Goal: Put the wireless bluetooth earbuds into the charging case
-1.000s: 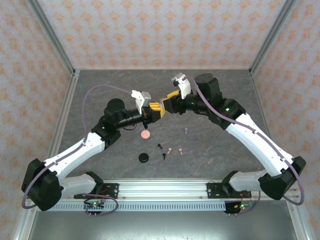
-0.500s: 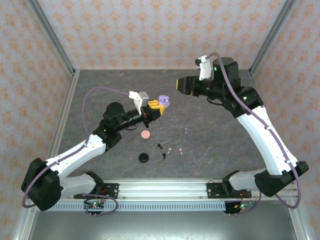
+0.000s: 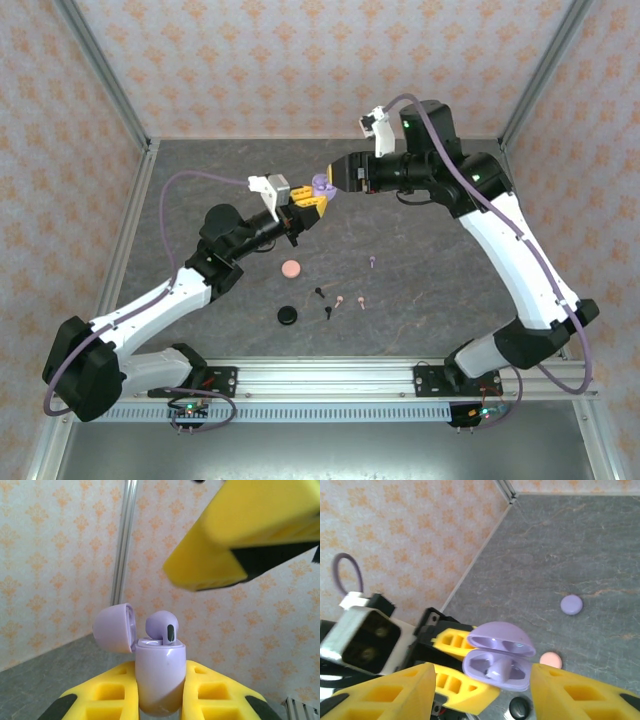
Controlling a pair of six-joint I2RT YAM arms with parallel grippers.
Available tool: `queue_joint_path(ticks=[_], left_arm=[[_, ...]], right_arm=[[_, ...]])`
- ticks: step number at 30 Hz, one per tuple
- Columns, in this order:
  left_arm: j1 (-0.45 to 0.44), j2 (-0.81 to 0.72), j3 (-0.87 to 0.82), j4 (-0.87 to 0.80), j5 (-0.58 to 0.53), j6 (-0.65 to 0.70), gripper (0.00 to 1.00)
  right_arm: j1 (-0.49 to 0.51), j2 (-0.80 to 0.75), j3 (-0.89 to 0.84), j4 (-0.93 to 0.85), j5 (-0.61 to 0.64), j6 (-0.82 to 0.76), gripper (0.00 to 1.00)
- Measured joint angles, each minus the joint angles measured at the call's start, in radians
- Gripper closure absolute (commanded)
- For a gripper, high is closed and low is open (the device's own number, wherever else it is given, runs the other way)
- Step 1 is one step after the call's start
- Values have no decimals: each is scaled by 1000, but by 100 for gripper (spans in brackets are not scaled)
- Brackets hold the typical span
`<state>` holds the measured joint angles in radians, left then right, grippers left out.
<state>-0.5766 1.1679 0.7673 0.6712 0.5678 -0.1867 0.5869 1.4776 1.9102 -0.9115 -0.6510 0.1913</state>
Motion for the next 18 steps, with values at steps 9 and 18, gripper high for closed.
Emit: queue_joint_path(ticks=[9,18], left_arm=[[0,0,5,0,0,0,100],[0,0,5,-1,0,0,100]], right_arm=[[6,25,3,-35,10,-11,50],[11,25,3,-35,-16,-12,57]])
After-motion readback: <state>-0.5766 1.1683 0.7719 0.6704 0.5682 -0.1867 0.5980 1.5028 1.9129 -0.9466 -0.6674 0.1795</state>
